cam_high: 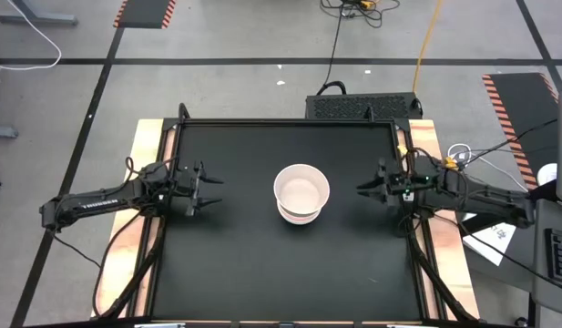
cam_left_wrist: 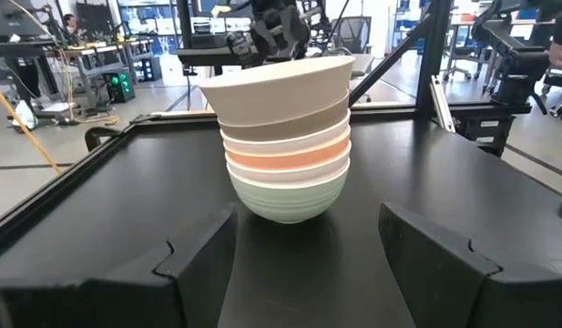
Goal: Nest bowls inside each other
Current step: Return to Home Position
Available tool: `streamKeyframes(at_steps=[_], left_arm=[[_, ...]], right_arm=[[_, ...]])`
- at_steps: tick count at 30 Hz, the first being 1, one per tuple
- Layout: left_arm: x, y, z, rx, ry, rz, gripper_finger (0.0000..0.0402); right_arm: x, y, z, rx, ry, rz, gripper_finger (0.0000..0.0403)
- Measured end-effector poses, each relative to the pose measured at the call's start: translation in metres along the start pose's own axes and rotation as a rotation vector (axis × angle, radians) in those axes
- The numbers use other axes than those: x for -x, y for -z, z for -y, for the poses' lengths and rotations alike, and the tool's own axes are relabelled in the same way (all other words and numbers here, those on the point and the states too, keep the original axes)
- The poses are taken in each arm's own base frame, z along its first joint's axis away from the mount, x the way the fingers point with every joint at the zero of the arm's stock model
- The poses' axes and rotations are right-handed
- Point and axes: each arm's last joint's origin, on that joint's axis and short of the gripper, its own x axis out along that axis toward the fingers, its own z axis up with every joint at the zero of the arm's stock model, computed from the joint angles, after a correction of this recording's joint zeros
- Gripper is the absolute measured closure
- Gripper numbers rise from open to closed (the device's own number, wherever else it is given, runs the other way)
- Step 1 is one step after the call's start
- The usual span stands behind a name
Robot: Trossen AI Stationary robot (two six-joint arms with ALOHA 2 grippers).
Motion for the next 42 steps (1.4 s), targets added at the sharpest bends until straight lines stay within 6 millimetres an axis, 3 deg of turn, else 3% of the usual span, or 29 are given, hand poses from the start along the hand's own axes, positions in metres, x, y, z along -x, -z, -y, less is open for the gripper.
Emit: streamKeyframes(at_steps=[12, 19, 30, 42], left_arm=[[0.0, 0.001, 0.0, 0.027, -0.004, -0.007, 0.0131], [0.0, 0.001, 0.0, 0.029, -0.004, -0.008, 0.0136], [0.0, 0.001, 0.0, 0.021, -0.004, -0.007, 0.0239], [0.0, -0.002, 0.0, -0.077, -0.005, 0.018, 0.0357]], right_arm=[[-0.021, 0.058, 0.017, 0.015, -0.033, -0.03, 0.0391], [-0.023, 0.057, 0.014, 0.105, -0.086, 0.049, 0.0402], [-0.023, 0.058, 0.015, 0.274, -0.075, 0.05, 0.0402], [-0.022, 0.055, 0.029, 0.341, 0.235, 0.091, 0.0401]])
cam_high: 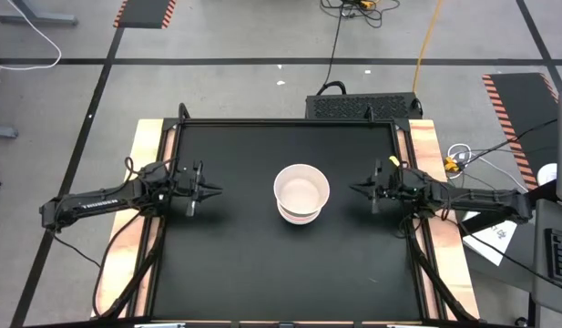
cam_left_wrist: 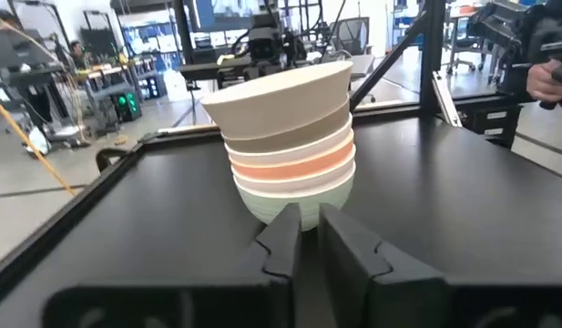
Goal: Nest bowls inside each other
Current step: Return to Home Position
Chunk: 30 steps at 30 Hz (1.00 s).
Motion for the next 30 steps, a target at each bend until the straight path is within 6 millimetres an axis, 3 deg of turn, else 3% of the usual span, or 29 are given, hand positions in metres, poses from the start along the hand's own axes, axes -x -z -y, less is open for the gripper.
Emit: streamKeyframes(at_steps=[8, 19, 30], left_arm=[[0.005, 0.002, -0.012, 0.004, -0.093, -0.01, 0.0398], [0.016, 0.009, -0.029, 0.047, -0.186, -0.062, 0.0388], [0.017, 0.012, -0.027, 0.042, -0.084, -0.073, 0.0387]], right_arm=[[0.001, -0.001, 0.01, 0.004, -0.027, 0.016, 0.0401], [0.0, 0.0, 0.018, 0.008, -0.048, 0.0, 0.0401], [-0.006, 0.003, 0.014, -0.053, -0.179, -0.048, 0.0401]])
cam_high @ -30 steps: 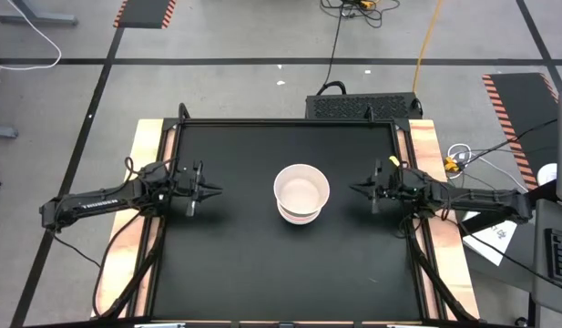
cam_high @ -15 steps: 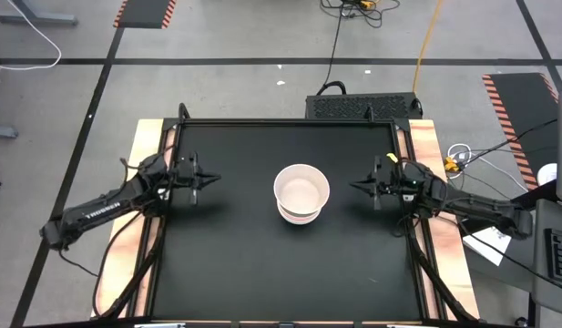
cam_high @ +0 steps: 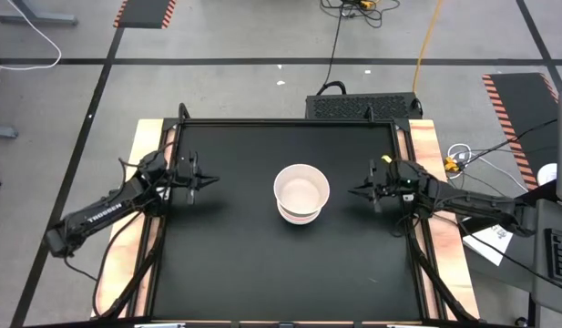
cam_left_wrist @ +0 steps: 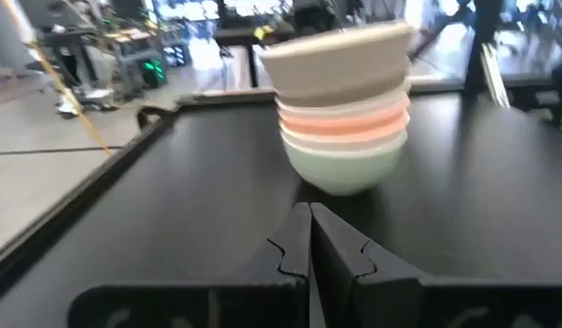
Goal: Nest bowls inside each other
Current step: Return to Home Position
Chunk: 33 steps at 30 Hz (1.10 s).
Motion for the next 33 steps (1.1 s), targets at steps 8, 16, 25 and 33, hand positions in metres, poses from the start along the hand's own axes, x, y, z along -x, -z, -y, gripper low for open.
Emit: streamKeyframes(at_steps=[8, 16, 25, 33], left_arm=[[-0.008, 0.0, 0.014, -0.078, 0.066, -0.016, 0.0399], [-0.015, 0.0, 0.032, -0.07, 0.125, -0.043, 0.0397], [-0.025, -0.003, 0.048, -0.084, 0.138, -0.044, 0.0397], [-0.029, -0.003, 0.048, -0.129, 0.045, -0.058, 0.0384]], right_arm=[[-0.009, -0.01, -0.011, 0.038, -0.083, 0.084, 0.0402], [-0.026, -0.007, -0.023, 0.04, -0.114, 0.056, 0.0402], [-0.049, 0.002, -0.041, 0.074, -0.149, 0.058, 0.0403], [-0.06, 0.013, -0.037, 0.103, -0.127, 0.009, 0.0403]])
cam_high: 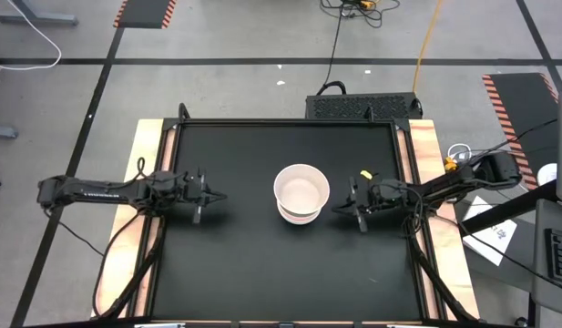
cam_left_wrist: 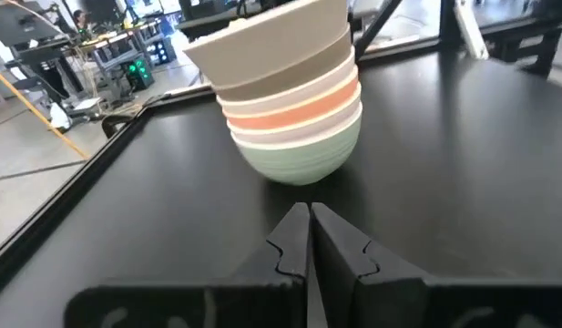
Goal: Nest bowls inside each other
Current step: Return to Home Position
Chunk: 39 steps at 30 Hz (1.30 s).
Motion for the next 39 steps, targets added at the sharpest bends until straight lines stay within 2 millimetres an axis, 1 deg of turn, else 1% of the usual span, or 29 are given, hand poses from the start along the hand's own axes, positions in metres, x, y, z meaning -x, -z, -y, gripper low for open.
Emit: streamKeyframes(at_steps=[6, 9, 13, 19, 26, 29, 34, 39], left_arm=[[0.0, 0.002, -0.004, -0.016, -0.024, -0.018, 0.0375], [0.001, 0.002, -0.005, -0.003, -0.007, -0.011, 0.0377], [0.001, 0.002, -0.004, 0.004, 0.025, -0.007, 0.0378], [0.001, 0.005, -0.004, 0.019, 0.036, -0.029, 0.0378], [0.001, 0.005, -0.004, 0.015, 0.036, -0.029, 0.0378], [0.001, 0.005, -0.004, -0.004, 0.036, -0.028, 0.0378], [0.001, 0.003, -0.004, -0.013, 0.032, -0.01, 0.0378], [0.001, 0.003, -0.005, -0.014, 0.027, -0.009, 0.0378]], right_arm=[[0.0, 0.0, 0.003, 0.018, 0.011, 0.006, 0.0403], [0.001, -0.006, 0.001, 0.045, -0.035, 0.054, 0.0403], [0.007, -0.015, 0.0, 0.057, -0.038, 0.112, 0.0403], [0.019, -0.023, -0.002, 0.061, -0.042, 0.125, 0.0403], [0.036, -0.033, -0.013, 0.11, -0.096, 0.192, 0.0403], [0.042, -0.033, -0.014, 0.121, -0.09, 0.184, 0.0403], [0.052, -0.03, -0.013, 0.152, -0.019, 0.158, 0.0403], [0.062, -0.033, -0.013, 0.183, -0.009, 0.214, 0.0403]])
